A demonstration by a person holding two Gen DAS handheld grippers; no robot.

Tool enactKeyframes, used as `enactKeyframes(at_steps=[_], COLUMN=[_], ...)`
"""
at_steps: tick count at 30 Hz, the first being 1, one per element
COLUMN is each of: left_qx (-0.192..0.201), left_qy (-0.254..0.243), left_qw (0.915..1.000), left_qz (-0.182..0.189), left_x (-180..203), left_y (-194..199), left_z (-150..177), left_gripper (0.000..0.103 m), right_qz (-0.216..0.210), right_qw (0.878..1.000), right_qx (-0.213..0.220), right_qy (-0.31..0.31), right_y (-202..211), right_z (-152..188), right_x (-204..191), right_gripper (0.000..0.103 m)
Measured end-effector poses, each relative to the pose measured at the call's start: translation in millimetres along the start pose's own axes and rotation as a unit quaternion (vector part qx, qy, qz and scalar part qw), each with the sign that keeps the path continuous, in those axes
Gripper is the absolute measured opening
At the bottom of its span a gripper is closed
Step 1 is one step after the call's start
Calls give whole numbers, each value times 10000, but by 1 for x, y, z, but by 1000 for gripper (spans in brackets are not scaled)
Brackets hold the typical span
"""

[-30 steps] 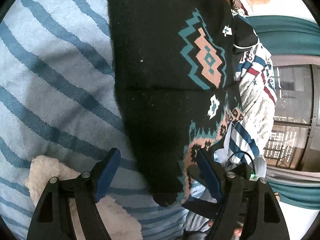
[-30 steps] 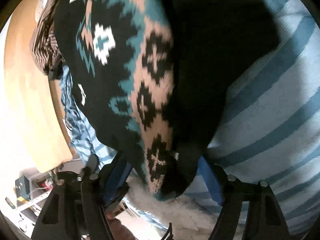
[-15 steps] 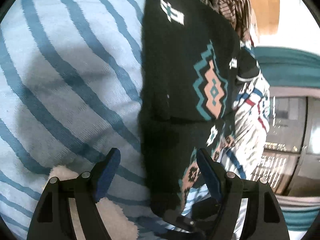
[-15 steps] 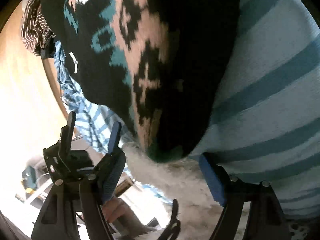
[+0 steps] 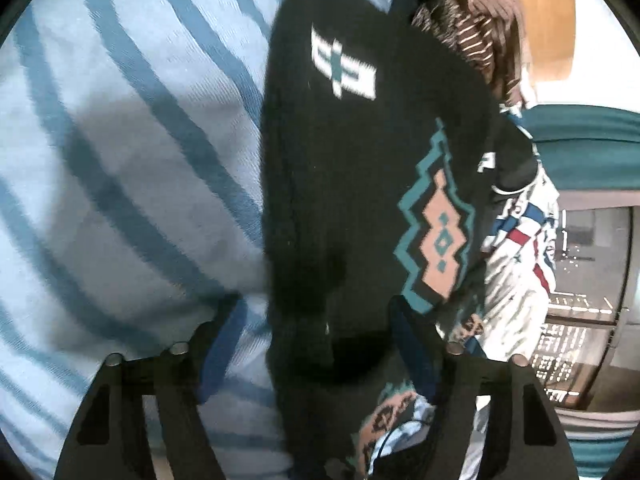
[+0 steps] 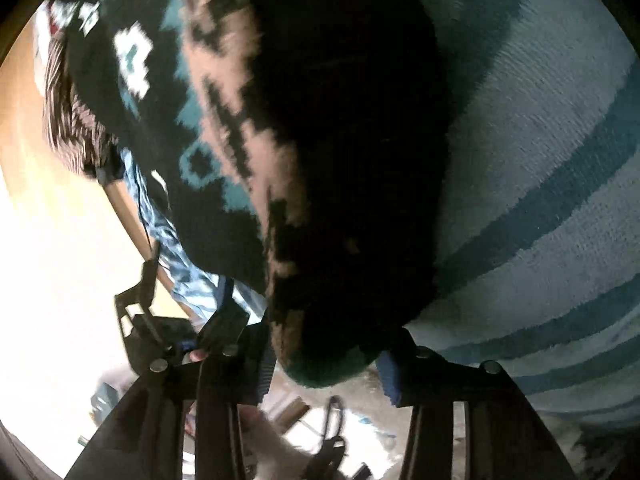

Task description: Fold clothes

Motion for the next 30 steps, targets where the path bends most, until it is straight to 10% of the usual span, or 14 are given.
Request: enactKeyframes(at_steps=[4,10,16,26,30], left_qx=[255,733,399,-243,-225], left_qy=[45,-931,-1850,-1546,-1226], left_qw=[9988,9925,9809,9858,9903], left_qz=[-405,-288,-442,-604,622], left_x=[4,77,181,173,177], left_y=[-3,14,-41,-140,-118], left_z=[-4,-6,-20,-49,-46], left_gripper=[16,14,14,14,67], right_qz=[-314,-1034,-1231,-1511,-1467], right_qw=[9994,9909,9776,9705,9661], right_qx=[104,656,1571,1864,2079], right_qy=[90,564,666,235,441], right_y=[8,67,131,155,168], right_z=[-2,-12,-55,-102,-94], right_x=[-13,-66,-104,-63,-82], right_gripper=[24,23,23,30,68])
Point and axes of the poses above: each gripper's, at about its wrist camera, not at the fingertips, and y roughly against the way its jaws point, x to its right, z to its underside, the point moved 6 cm from there along -y, roughly the way its jaws point, and after that the axes turned 11 degrees about -x, right-handed, at the moved point
